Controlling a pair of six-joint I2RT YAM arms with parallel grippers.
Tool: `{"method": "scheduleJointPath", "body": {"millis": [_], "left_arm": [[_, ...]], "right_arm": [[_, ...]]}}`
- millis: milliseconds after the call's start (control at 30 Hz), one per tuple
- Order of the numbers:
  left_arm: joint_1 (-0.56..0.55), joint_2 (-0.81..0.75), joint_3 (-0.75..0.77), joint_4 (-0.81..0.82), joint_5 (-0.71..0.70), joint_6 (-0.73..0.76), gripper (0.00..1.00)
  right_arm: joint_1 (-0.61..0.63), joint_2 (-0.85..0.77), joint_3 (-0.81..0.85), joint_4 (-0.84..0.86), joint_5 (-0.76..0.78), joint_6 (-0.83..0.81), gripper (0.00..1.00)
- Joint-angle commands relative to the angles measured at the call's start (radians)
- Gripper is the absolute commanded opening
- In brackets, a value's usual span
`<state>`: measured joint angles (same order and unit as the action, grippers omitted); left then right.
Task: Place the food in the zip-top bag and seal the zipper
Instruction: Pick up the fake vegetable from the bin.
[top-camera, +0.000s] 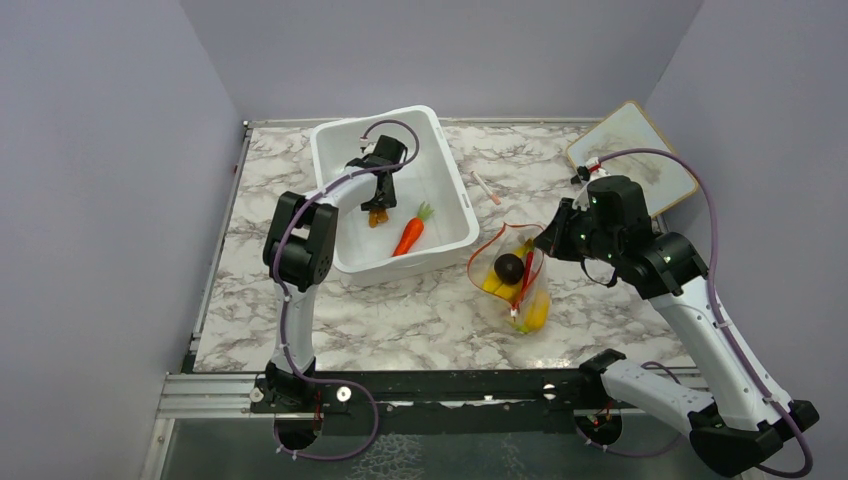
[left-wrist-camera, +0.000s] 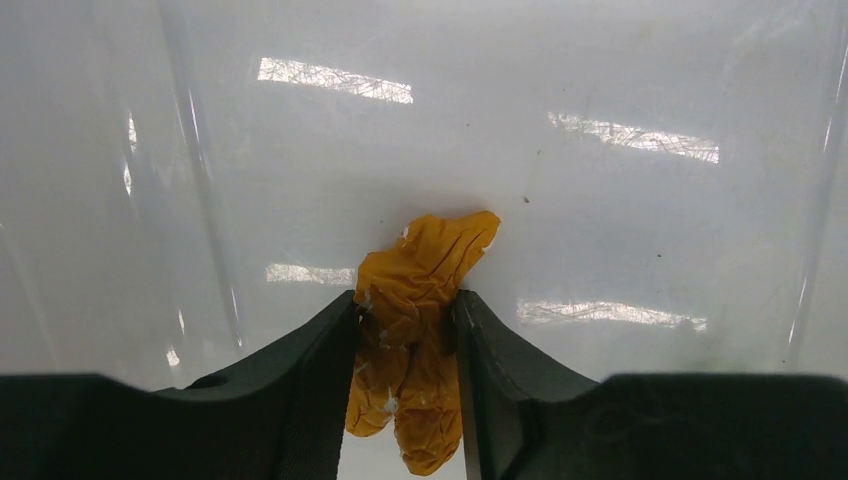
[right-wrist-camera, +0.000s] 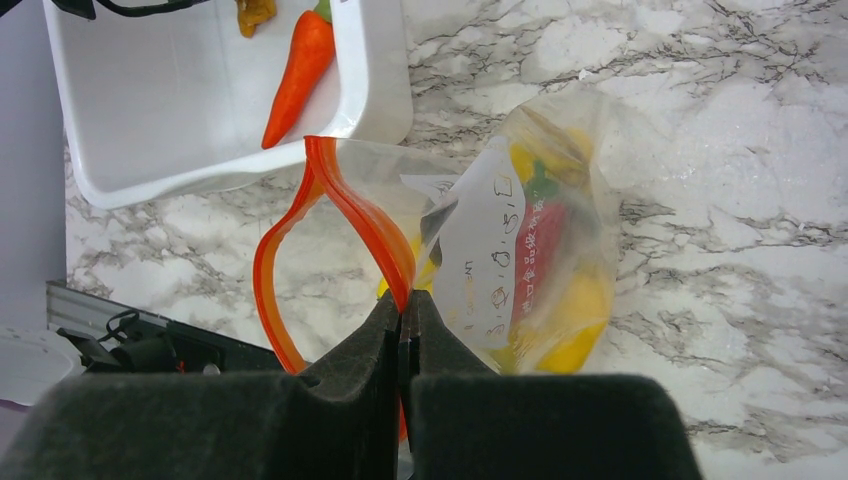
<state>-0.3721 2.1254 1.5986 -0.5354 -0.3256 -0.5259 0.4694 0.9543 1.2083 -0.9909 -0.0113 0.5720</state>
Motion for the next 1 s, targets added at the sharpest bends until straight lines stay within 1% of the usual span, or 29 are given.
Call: {"method": "scheduleJointPath", "body": {"millis": [0,400,700,833,967], "left_arm": [[0.003,0.0,-0.019,0.002,0.022,0.016,0.37],[0.003,-0.095,-0.03,0.001,0.05,0.052,0.34],[0.004,-0.216,-0.027,-0.005,0.093,0.044,0.33],[0.003,-0.272,-0.037,-0.004,0.142,0.017,0.33],[0.003,-0.337,-0.043,0.025,0.245,0.004,0.34]], "right_arm": [[-0.002,-0.021,0.014,0.016,0.024,0.01,0.01],[-0.002,-0.01,0.013,0.031,0.006,0.027,0.01],[-0.002,-0.015,0.007,0.017,-0.006,0.062,0.01],[-0.002,-0.007,-0.003,0.015,-0.015,0.081,0.01],[-0.002,0.018,-0.006,0.018,-0.045,0.088,0.01]]}}
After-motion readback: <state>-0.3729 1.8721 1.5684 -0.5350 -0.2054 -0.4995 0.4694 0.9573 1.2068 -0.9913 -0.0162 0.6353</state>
